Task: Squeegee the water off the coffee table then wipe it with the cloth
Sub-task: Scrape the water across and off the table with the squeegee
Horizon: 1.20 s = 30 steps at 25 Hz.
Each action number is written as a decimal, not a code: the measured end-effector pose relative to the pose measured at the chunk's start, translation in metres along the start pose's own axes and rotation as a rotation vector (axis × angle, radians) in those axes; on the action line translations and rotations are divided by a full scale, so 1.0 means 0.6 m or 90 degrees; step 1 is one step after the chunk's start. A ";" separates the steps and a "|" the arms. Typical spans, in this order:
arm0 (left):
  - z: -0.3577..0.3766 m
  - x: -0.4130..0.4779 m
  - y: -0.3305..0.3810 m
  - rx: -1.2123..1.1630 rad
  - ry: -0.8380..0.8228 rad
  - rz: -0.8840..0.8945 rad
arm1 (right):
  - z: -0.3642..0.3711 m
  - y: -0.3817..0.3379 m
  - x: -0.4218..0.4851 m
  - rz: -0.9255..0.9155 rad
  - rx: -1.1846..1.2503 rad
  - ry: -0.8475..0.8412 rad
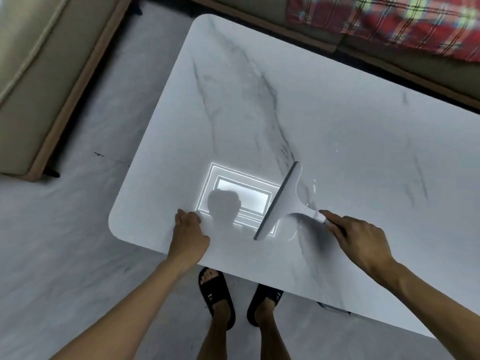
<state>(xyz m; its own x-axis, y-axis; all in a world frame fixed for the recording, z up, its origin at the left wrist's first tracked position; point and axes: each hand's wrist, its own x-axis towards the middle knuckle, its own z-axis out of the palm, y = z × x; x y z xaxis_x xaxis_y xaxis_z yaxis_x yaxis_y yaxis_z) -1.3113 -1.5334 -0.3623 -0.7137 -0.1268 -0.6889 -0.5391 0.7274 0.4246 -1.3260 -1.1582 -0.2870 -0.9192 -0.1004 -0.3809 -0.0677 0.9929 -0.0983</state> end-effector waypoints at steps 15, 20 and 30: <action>0.007 -0.026 0.015 0.005 0.084 -0.059 | 0.068 -0.192 -0.009 -0.280 0.017 -0.099; 0.063 -0.066 0.045 0.027 -0.013 0.013 | 0.031 0.008 -0.070 -0.168 -0.015 -0.060; 0.097 -0.058 0.096 0.121 -0.088 -0.056 | 0.005 0.102 -0.156 -0.129 -0.031 0.001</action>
<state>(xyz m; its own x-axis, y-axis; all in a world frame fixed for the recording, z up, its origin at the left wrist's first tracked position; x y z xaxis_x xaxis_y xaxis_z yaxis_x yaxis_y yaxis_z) -1.2913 -1.4478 -0.3479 -0.5929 -0.1115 -0.7975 -0.4933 0.8331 0.2502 -1.2432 -1.0881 -0.2600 -0.8855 -0.2981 -0.3564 -0.2699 0.9544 -0.1276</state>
